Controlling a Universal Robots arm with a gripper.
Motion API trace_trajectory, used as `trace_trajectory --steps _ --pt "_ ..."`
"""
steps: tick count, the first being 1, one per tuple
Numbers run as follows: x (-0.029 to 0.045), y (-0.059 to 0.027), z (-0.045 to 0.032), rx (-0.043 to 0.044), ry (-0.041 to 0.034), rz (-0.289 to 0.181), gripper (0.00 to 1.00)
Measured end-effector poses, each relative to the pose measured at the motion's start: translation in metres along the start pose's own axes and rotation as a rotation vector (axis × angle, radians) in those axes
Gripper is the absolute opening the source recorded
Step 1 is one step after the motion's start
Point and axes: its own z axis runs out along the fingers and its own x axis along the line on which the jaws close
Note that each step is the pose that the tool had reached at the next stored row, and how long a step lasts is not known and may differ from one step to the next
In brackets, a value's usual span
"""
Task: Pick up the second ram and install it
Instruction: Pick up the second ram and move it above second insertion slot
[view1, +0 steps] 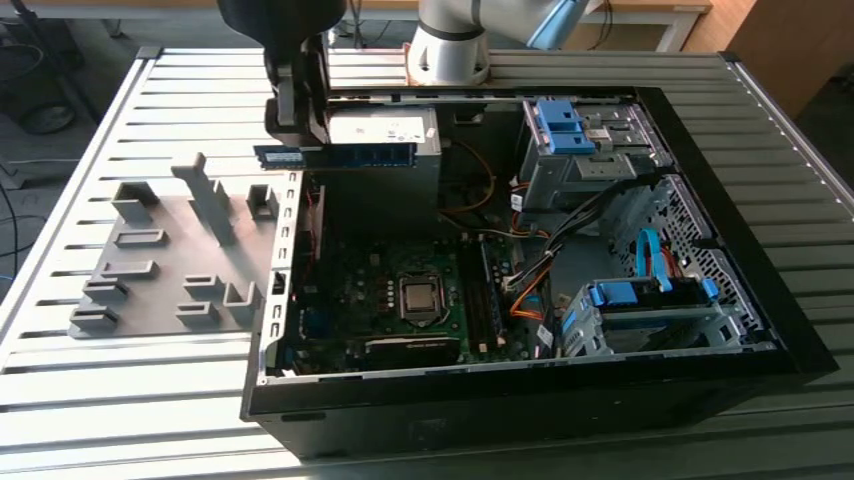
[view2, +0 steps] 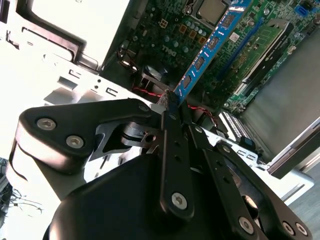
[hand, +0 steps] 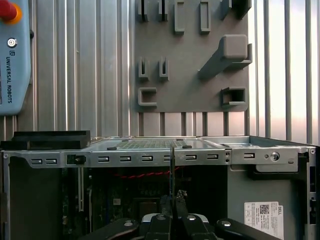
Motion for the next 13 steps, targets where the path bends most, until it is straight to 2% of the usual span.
trace_trajectory --steps 13 --pt "-0.0002 -0.0060 0.0001 -0.0001 0.0001 0.000 0.14"
